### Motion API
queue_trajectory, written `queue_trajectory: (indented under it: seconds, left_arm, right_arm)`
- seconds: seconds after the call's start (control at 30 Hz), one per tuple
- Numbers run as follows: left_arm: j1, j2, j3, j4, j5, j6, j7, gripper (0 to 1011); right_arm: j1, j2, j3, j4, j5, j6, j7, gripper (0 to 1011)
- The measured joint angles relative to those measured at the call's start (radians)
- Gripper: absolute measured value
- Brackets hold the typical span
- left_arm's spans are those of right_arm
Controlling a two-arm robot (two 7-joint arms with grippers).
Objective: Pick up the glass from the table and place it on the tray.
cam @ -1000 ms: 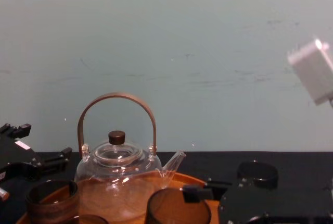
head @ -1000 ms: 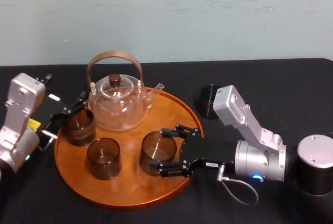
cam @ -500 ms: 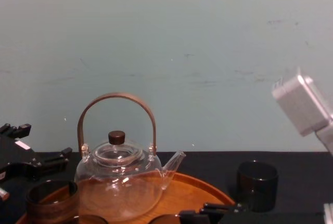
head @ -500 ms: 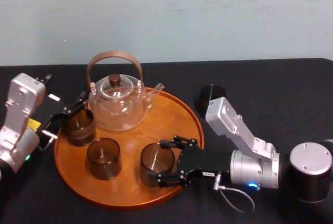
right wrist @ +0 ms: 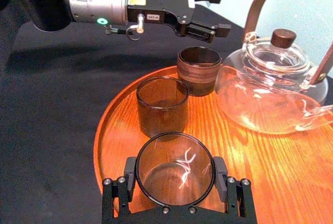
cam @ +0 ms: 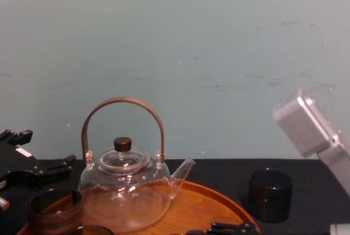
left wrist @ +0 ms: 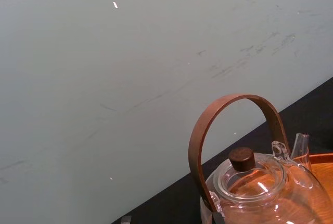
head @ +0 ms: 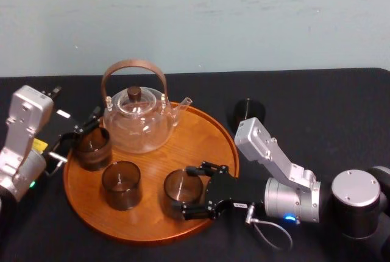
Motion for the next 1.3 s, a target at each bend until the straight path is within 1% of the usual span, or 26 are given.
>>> queue_trajectory:
  seconds: [0.1, 0.43, 0.5, 0.53, 0.57, 0.63, 1.3]
  left_arm:
    - [0.0, 0.0, 0.0, 0.0, 0.0, 0.0, 0.0, 1001]
    - [0.0, 0.0, 0.0, 0.0, 0.0, 0.0, 0.0, 1002]
    - [0.0, 0.0, 0.0, 0.0, 0.0, 0.0, 0.0, 1001]
    - [0.0, 0.0, 0.0, 0.0, 0.0, 0.0, 0.0, 1002]
    - [0.0, 0.0, 0.0, 0.0, 0.0, 0.0, 0.0, 1001]
    - [0.0, 0.0, 0.0, 0.0, 0.0, 0.0, 0.0, 1002]
    - [0.0, 0.0, 0.0, 0.0, 0.0, 0.0, 0.0, 1001]
  right_arm:
    - [-0.001, -0.004, 0.0, 0.001, -0.01, -0.005, -0.012, 901]
    - [-0.001, -0.002, 0.001, 0.001, -0.008, -0.005, -0.01, 902]
    - [-0.001, -0.002, 0.001, 0.001, -0.007, -0.004, -0.01, 928]
    - [-0.001, -0.002, 0.001, 0.001, -0.006, -0.004, -0.009, 969]
    - [-0.001, -0.002, 0.001, 0.001, -0.006, -0.004, -0.009, 969]
    - [-0.001, -0.002, 0.001, 0.001, -0.006, -0.004, -0.008, 1002]
    - [-0.001, -0.001, 0.001, 0.0, -0.003, -0.002, -0.006, 1002]
